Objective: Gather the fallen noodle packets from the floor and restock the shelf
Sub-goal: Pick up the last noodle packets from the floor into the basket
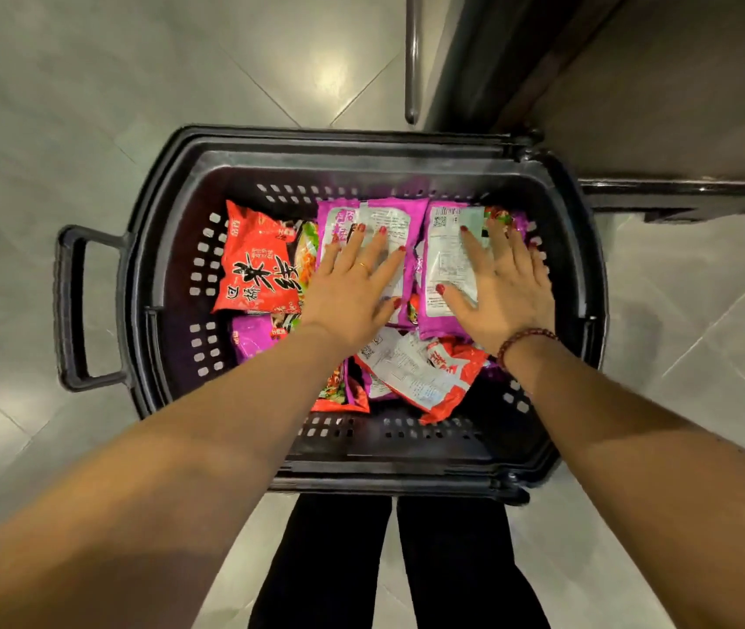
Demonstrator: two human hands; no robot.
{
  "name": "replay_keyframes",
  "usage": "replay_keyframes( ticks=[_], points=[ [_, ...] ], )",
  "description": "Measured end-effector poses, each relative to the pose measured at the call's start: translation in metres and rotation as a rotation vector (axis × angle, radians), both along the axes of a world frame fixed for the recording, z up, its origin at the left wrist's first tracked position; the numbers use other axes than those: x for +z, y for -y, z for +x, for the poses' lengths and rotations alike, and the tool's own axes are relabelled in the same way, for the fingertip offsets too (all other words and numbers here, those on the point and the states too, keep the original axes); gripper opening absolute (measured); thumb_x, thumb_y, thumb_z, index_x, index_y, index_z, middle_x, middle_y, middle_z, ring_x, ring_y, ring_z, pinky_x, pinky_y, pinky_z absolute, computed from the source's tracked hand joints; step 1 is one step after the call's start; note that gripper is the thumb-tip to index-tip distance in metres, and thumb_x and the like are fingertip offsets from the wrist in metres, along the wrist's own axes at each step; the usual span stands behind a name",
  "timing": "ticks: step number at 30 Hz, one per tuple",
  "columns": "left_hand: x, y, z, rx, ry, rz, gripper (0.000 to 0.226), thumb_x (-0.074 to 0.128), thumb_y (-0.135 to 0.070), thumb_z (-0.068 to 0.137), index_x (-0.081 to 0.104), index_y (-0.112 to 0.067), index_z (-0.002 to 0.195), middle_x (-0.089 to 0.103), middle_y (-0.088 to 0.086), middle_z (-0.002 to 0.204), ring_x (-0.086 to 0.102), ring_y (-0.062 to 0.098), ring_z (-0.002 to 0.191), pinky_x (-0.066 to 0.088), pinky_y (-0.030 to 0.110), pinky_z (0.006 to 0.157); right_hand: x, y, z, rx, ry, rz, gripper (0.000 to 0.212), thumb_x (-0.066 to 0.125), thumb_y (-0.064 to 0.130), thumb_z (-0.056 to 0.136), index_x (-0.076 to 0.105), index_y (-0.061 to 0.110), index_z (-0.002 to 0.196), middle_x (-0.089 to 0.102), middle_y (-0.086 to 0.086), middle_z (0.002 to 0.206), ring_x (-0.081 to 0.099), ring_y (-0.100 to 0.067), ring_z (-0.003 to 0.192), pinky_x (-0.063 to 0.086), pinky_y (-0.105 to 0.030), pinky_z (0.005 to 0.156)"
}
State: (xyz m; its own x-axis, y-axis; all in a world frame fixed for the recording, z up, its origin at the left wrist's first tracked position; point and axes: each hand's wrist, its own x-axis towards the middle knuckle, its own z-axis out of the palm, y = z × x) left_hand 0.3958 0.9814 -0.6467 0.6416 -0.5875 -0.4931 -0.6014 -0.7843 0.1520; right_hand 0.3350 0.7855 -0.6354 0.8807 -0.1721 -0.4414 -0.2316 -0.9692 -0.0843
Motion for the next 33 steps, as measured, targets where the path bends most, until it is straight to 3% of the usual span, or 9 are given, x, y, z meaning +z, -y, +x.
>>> replay_keyframes(
  ticks=[2,5,7,11,16,19,25,30,33],
  points=[
    [0.03,0.001,-0.004,0.026,0.009,-0.097,0.064,0.046,-0.04,0.099,0.021,-0.02,0.154,0.008,0.008,0.164,0.003,0.029,0.151,0.003,0.042,0.121,0.031,-0.003,-0.007,-0.054,0.083,0.05,0.066,0.043,0.053,0.093,0.023,0.026,0.151,0.017,-0.01,0.159,0.015,-0.029,0.146,0.011,-0.043,0.118],
    [0.088,0.005,-0.01,-0.01,0.071,-0.294,0.052,0.072,-0.019,0.081,0.058,-0.006,0.13,0.044,0.021,0.147,0.039,0.04,0.137,0.031,0.047,0.112,0.088,-0.001,-0.022,-0.095,0.21,0.097,0.061,0.057,0.045,0.089,0.042,0.019,0.142,0.041,-0.014,0.146,0.039,-0.034,0.133,0.033,-0.047,0.11],
    [0.131,0.008,-0.017,-0.019,0.09,-0.375,0.047,0.077,-0.013,0.073,0.065,-0.003,0.118,0.057,0.022,0.132,0.053,0.042,0.124,0.043,0.048,0.102,0.133,0.002,-0.035,-0.129,0.245,0.124,0.059,0.058,0.043,0.087,0.044,0.019,0.14,0.047,-0.011,0.141,0.044,-0.032,0.127,0.038,-0.045,0.106],
    [0.227,0.023,-0.035,-0.005,0.093,-0.472,0.044,0.073,-0.018,0.079,0.064,-0.007,0.12,0.061,0.017,0.125,0.055,0.038,0.117,0.052,0.048,0.09,0.226,0.012,-0.069,-0.209,0.342,0.148,0.051,0.064,0.038,0.084,0.055,0.016,0.128,0.057,-0.009,0.127,0.053,-0.033,0.112,0.044,-0.042,0.092],
    [0.32,0.059,-0.063,-0.059,0.076,-0.609,0.044,0.065,-0.028,0.083,0.063,-0.009,0.123,0.063,0.01,0.12,0.057,0.032,0.109,0.051,0.044,0.091,0.315,0.031,-0.133,-0.358,0.455,0.11,0.046,0.071,0.035,0.079,0.06,0.012,0.118,0.06,-0.009,0.119,0.057,-0.033,0.104,0.049,-0.045,0.086],
    [0.358,0.094,-0.085,-0.14,0.031,-0.645,0.047,0.056,-0.037,0.083,0.064,-0.01,0.121,0.063,0.008,0.118,0.058,0.032,0.107,0.052,0.044,0.089,0.349,0.045,-0.179,-0.453,0.54,0.053,0.042,0.075,0.034,0.075,0.064,0.015,0.111,0.063,-0.007,0.114,0.06,-0.031,0.096,0.051,-0.041,0.081],
    [0.405,0.188,-0.143,-0.426,0.01,-0.638,0.053,0.048,-0.044,0.08,0.065,-0.012,0.118,0.065,0.006,0.113,0.059,0.029,0.106,0.053,0.038,0.088,0.382,0.099,-0.265,-0.695,0.64,0.009,0.046,0.08,0.033,0.072,0.066,0.014,0.112,0.065,-0.004,0.112,0.062,-0.028,0.101,0.053,-0.039,0.083],
    [0.422,0.289,-0.208,-0.603,0.023,-0.628,0.047,0.068,-0.035,0.081,0.063,-0.011,0.121,0.064,0.007,0.115,0.058,0.028,0.107,0.054,0.04,0.087,0.399,0.174,-0.341,-0.835,0.665,-0.033,0.048,0.077,0.036,0.074,0.065,0.014,0.115,0.065,-0.005,0.114,0.061,-0.027,0.103,0.052,-0.039,0.085],
    [0.428,0.352,-0.254,-0.67,0.03,-0.642,0.049,0.065,-0.039,0.083,0.061,-0.016,0.125,0.062,0.003,0.119,0.057,0.024,0.11,0.053,0.039,0.088,0.407,0.223,-0.39,-0.906,0.688,-0.052,0.047,0.075,0.036,0.074,0.064,0.015,0.115,0.065,-0.004,0.113,0.061,-0.027,0.103,0.051,-0.038,0.085]
  ],
)
